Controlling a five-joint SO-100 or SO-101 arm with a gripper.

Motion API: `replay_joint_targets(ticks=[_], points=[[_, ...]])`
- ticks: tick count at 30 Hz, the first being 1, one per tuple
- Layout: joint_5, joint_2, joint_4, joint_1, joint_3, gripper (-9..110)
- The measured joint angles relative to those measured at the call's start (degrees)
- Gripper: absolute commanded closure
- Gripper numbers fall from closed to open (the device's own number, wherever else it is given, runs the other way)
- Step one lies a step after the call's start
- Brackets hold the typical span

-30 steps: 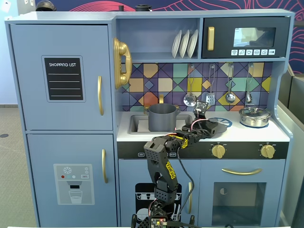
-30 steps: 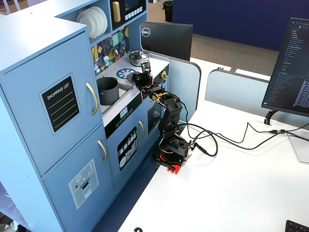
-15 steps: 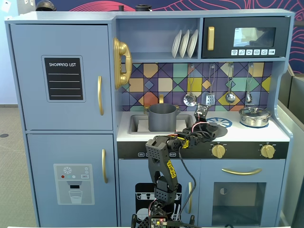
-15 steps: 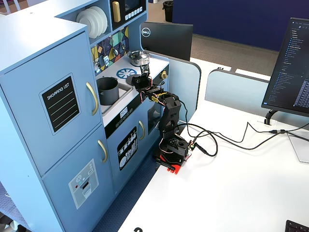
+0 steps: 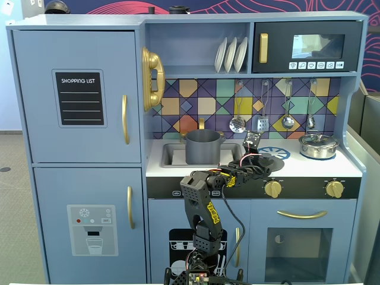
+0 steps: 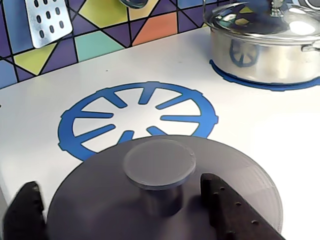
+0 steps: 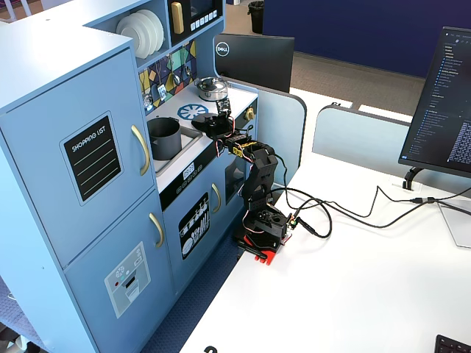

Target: Take off the lid from the gray recipient and place it on the counter

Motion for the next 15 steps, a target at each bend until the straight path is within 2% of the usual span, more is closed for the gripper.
replay_joint_targets(ticks=[15], points=[[2.9, 5.0, 0.8, 1.8, -1.5, 71]])
